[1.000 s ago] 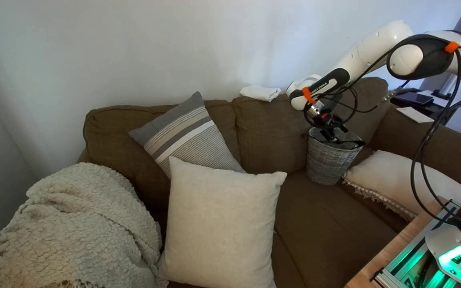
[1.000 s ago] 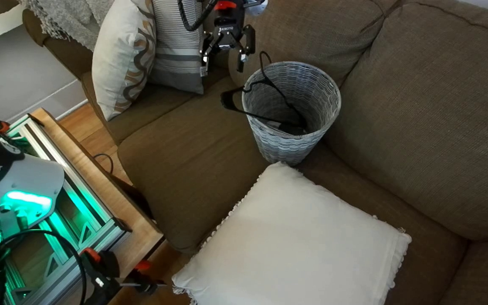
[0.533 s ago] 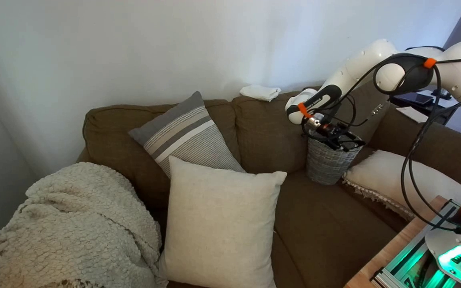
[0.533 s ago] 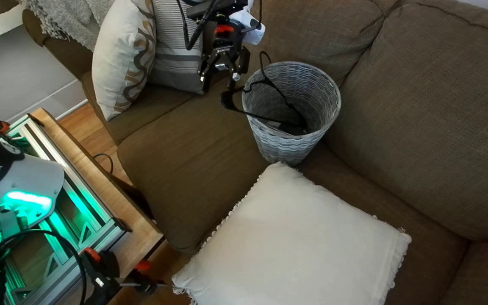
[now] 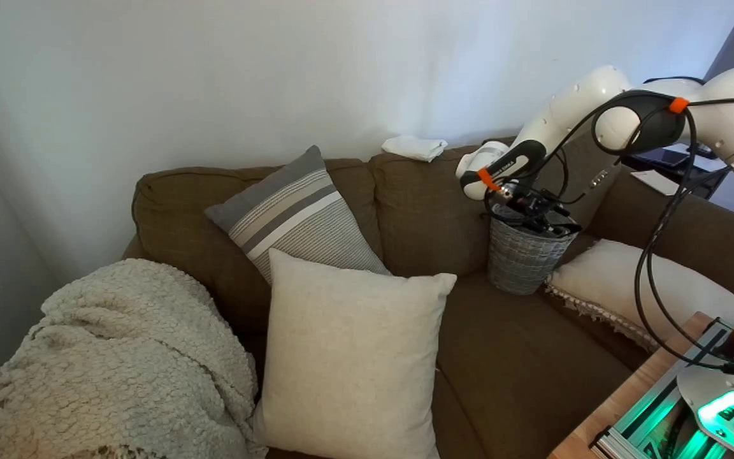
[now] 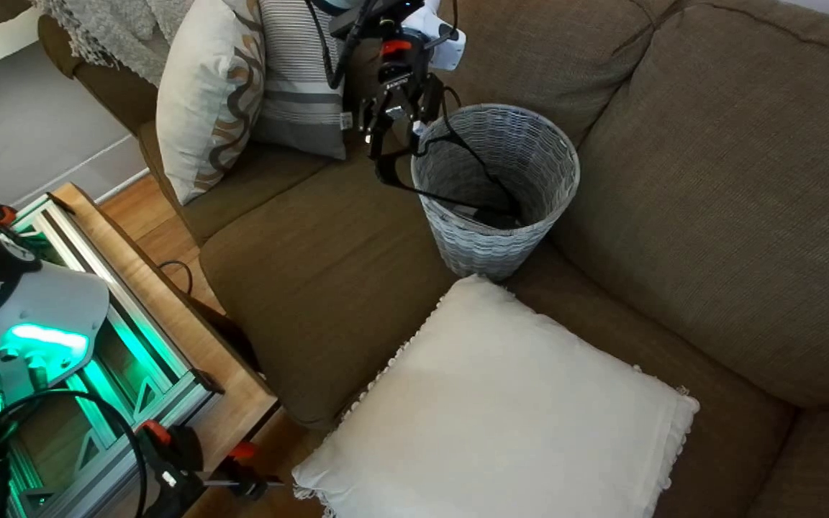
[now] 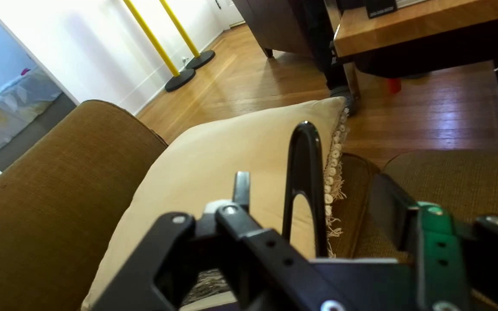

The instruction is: Take the hanger out of the bucket

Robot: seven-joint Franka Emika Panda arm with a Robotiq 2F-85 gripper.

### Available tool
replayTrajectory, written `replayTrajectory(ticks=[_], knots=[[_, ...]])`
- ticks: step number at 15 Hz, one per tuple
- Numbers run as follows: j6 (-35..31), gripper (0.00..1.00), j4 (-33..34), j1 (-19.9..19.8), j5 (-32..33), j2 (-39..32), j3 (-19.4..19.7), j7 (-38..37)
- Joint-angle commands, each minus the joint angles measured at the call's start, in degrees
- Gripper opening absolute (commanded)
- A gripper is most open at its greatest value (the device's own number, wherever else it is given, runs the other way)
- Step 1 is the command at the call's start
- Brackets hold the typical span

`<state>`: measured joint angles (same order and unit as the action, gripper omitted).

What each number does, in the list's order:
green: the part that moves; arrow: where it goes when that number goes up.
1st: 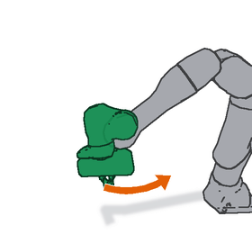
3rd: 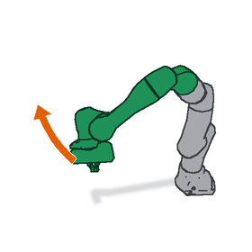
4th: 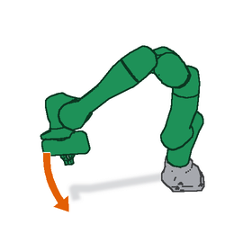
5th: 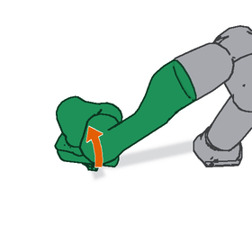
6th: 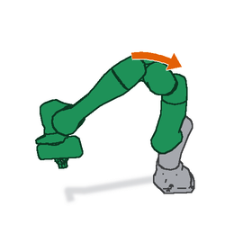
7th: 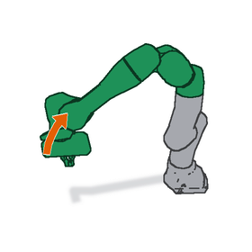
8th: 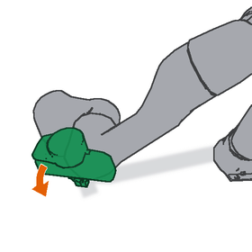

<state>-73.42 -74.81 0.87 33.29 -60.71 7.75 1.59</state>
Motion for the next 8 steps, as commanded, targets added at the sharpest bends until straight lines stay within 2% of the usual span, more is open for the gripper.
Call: replayTrajectory(ticks=[1, 6, 8], knots=[[-0.4, 0.41, 1.0, -0.7, 1.5, -2.3, 0.0, 1.2], [-0.1, 0.03, 0.9, -1.0, 1.9, -3.5, 0.2, 0.8], [-0.1, 0.00, 0.5, -0.7, 2.1, -3.1, 0.2, 0.5]])
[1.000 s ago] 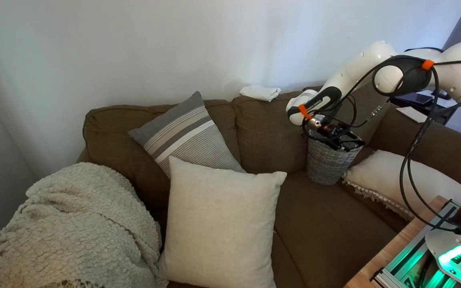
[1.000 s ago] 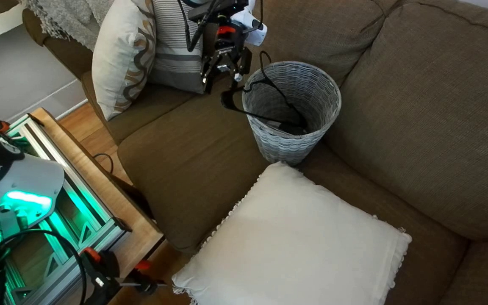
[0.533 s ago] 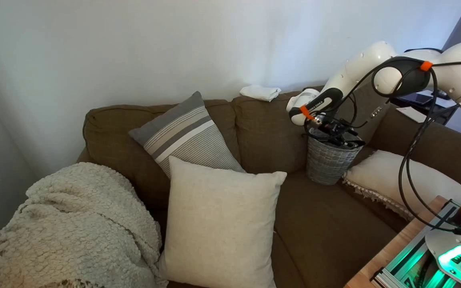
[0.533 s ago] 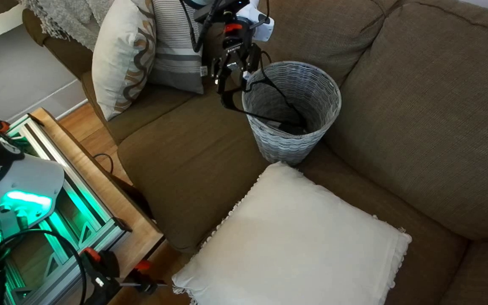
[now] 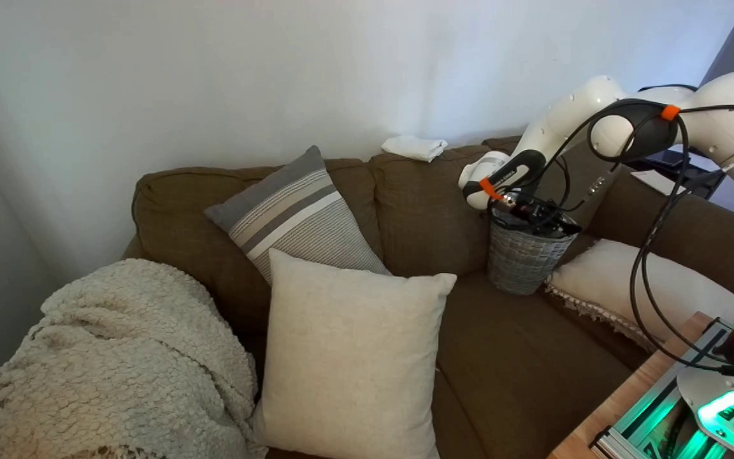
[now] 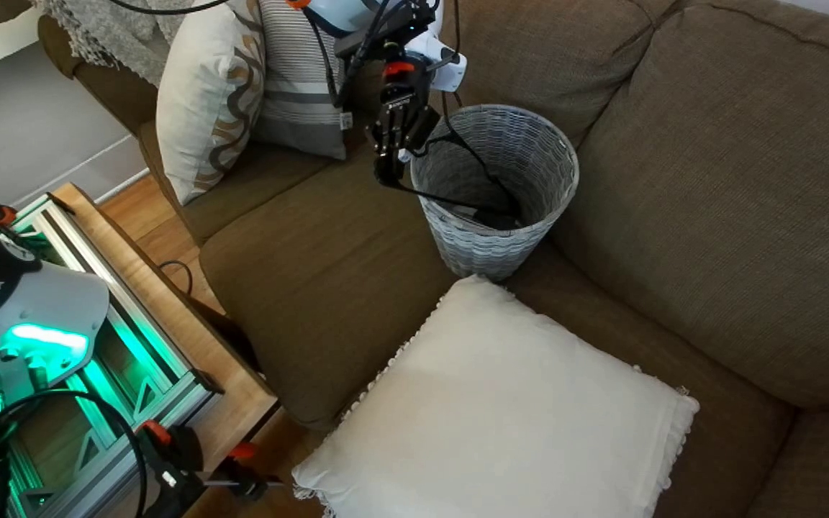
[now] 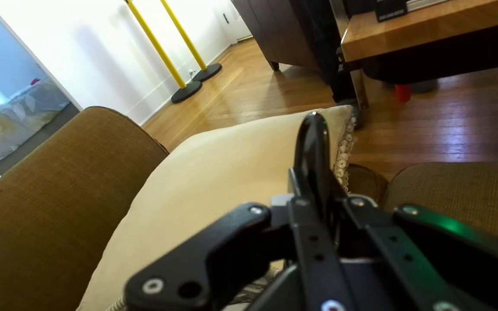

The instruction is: Take the hanger out of the bucket

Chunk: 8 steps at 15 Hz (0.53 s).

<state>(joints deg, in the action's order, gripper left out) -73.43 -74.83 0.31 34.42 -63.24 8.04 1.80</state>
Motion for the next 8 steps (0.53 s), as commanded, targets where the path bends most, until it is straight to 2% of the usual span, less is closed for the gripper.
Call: replayTrajectory(ticks=[1, 8], knots=[[0.2, 0.00, 0.1, 0.2, 1.4, -0.1, -0.1, 0.1], [2.3, 0.02, -1.6, 1.7, 3.0, 2.8, 0.0, -1.4]])
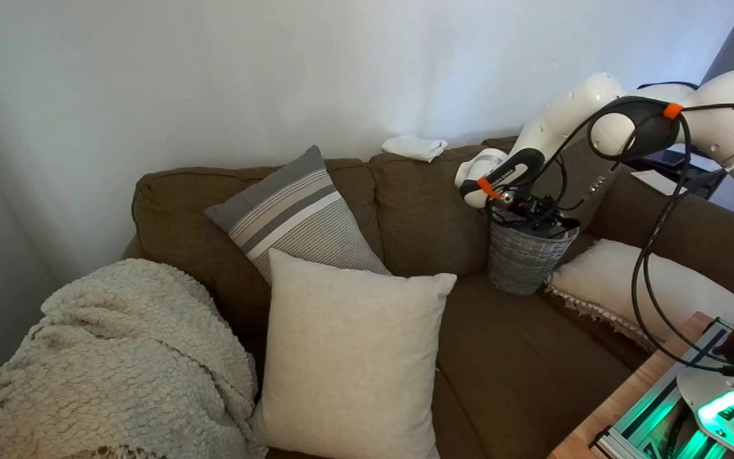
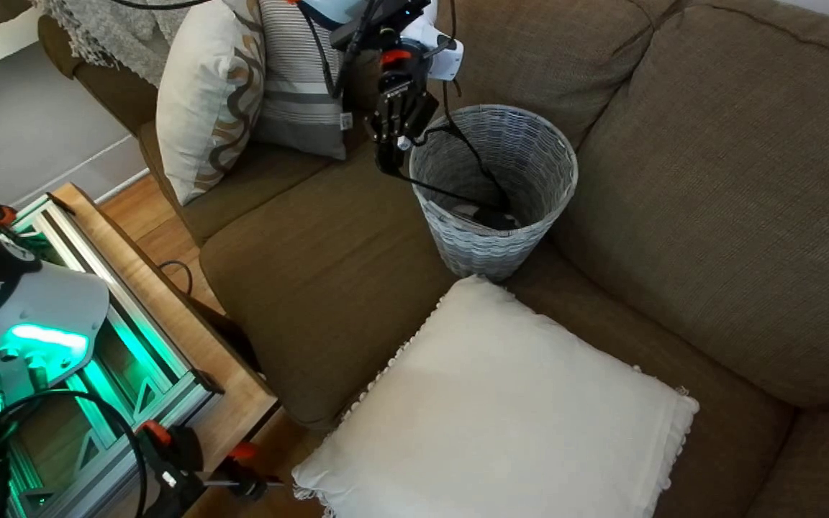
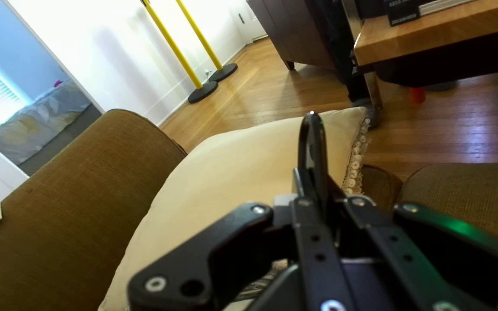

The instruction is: Take the hanger out of the bucket

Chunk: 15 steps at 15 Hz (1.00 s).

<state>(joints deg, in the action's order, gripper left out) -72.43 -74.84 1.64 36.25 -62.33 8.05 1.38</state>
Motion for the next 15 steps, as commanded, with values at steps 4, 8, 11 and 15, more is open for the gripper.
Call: replayTrajectory(ticks=[4, 8, 11, 15], knots=[[3.2, 0.02, -7.0, 1.0, 1.6, 8.4, 0.1, -3.5], [4.2, 0.02, -16.6, 1.4, 4.3, 20.6, -2.0, -1.7], [3.8, 0.02, -23.3, 2.3, 6.8, 30.1, -4.7, 0.0], [2.7, 0.02, -32.6, 3.7, 10.7, 43.3, -10.6, 4.9]])
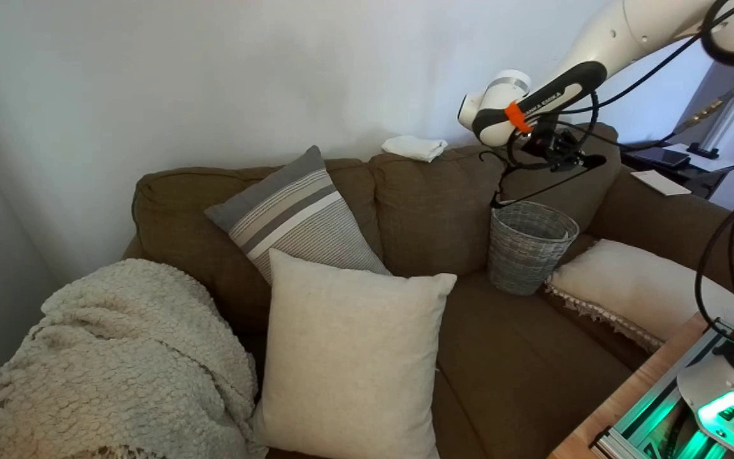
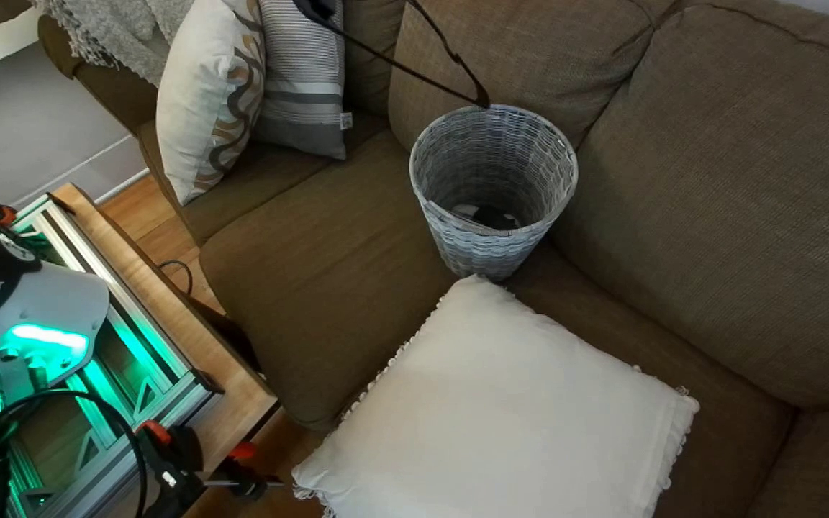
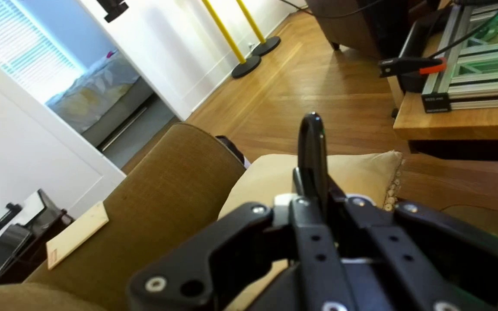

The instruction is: Take the hanger out of the bucket

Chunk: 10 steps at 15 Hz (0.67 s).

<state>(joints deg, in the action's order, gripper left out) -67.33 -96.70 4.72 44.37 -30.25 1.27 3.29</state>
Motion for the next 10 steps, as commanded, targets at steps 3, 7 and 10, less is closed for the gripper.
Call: replayTrajectory(ticks=[3, 7, 10], knots=[[-4.6, 0.02, -16.1, 0.6, 1.3, 19.2, -7.6, 8.4], [-16.7, 0.02, -22.8, -1.6, -0.7, 24.9, -7.5, 15.7], [-30.3, 0.02, -28.0, -4.3, -2.8, 24.8, -5.0, 19.4]])
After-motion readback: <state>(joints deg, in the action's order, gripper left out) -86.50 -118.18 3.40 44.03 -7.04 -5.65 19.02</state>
